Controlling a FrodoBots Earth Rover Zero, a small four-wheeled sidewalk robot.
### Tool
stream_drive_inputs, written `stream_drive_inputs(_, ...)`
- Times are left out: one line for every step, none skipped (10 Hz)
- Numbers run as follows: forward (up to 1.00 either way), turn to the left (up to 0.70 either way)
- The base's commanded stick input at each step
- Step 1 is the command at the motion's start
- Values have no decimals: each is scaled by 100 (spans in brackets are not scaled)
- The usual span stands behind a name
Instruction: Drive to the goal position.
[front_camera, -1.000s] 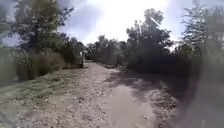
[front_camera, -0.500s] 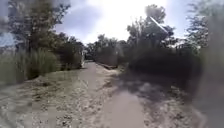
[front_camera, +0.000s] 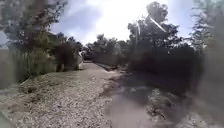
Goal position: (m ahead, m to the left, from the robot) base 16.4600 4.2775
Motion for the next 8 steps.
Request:
stream_drive_inputs(85, 0)
stream_drive_inputs(85, 0)
stream_drive_inputs(85, 0)
stream_drive_inputs(85, 0)
stream_drive_inputs(85, 0)
stream_drive_inputs(85, 0)
stream_drive_inputs(85, 0)
stream_drive_inputs(85, 0)
